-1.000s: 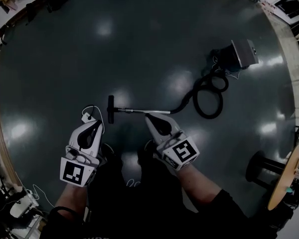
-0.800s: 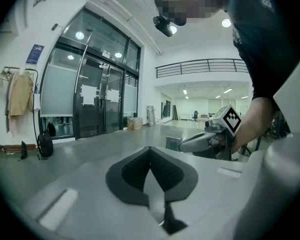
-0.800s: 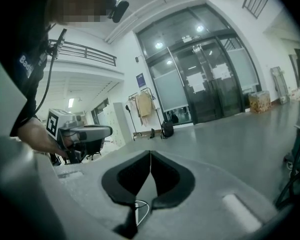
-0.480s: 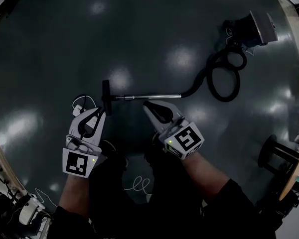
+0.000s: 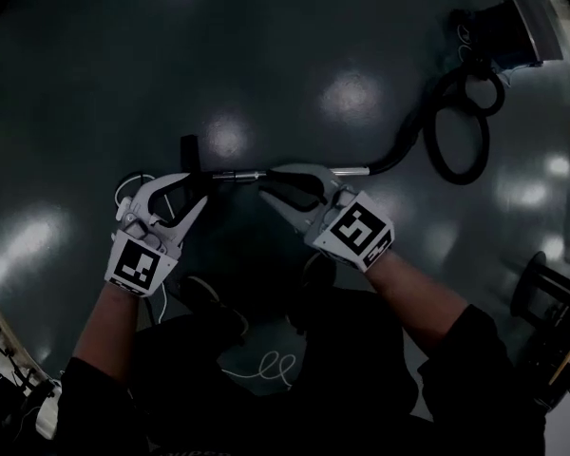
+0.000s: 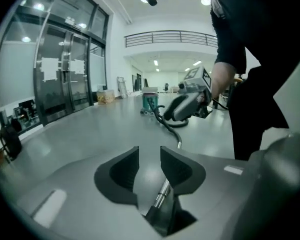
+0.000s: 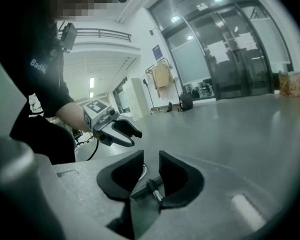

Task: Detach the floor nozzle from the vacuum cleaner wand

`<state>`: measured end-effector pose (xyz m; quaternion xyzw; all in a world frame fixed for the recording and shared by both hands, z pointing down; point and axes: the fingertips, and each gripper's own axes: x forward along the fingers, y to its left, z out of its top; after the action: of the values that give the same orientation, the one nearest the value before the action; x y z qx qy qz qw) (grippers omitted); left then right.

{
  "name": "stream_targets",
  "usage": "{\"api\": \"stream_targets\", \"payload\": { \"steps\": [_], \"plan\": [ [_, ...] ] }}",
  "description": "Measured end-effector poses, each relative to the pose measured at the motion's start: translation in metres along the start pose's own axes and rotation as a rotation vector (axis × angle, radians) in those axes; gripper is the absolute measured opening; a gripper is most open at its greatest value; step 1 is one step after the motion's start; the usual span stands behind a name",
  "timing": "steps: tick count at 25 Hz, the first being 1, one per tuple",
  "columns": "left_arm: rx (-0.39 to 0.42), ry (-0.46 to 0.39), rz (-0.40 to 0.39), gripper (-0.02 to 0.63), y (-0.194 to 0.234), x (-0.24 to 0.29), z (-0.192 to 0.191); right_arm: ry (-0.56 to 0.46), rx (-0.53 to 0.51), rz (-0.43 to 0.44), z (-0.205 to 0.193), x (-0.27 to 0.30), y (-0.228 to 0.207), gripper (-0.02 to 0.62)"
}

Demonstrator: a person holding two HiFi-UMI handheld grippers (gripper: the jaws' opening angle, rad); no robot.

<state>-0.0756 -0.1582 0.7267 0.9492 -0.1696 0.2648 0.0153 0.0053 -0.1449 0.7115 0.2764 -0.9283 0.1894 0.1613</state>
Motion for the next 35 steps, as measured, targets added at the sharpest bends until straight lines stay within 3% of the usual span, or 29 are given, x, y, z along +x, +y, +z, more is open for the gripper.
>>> {"api": "stream_targets", "payload": {
  "steps": [6, 10, 15, 20, 23, 28, 32, 35],
  "plan": [
    [0.141, 0.149, -0.157, 0.193, -0.015, 0.058, -0.093, 0.085, -0.063, 0.073, -0.068, 0.04, -0.02, 0.115],
    [0.24, 0.288, -0.253, 0.233, -0.025, 0.086, -0.154, 0.216, -0.136, 0.152, -0.116, 0.067, -0.022, 0.18],
    [0.369, 0.446, -0.331, 0.253, -0.032, 0.106, -0.221, 0.389, -0.288, 0.182, -0.172, 0.086, -0.031, 0.21],
    [0.445, 0.585, -0.356, 0.282, -0.028, 0.121, -0.277, 0.587, -0.433, 0.171, -0.242, 0.114, -0.042, 0.24],
    [0.472, 0.645, -0.324, 0.281, -0.025, 0.13, -0.304, 0.697, -0.577, 0.161, -0.292, 0.128, -0.048, 0.25],
    [0.606, 0.714, -0.325, 0.23, -0.027, 0.134, -0.34, 0.786, -0.741, 0.102, -0.335, 0.146, -0.064, 0.25],
    [0.647, 0.734, -0.301, 0.196, -0.02, 0.136, -0.348, 0.828, -0.75, 0.067, -0.351, 0.159, -0.077, 0.246],
    [0.616, 0.739, -0.301, 0.187, -0.022, 0.135, -0.347, 0.836, -0.704, 0.068, -0.357, 0.161, -0.074, 0.166]
  ]
}}
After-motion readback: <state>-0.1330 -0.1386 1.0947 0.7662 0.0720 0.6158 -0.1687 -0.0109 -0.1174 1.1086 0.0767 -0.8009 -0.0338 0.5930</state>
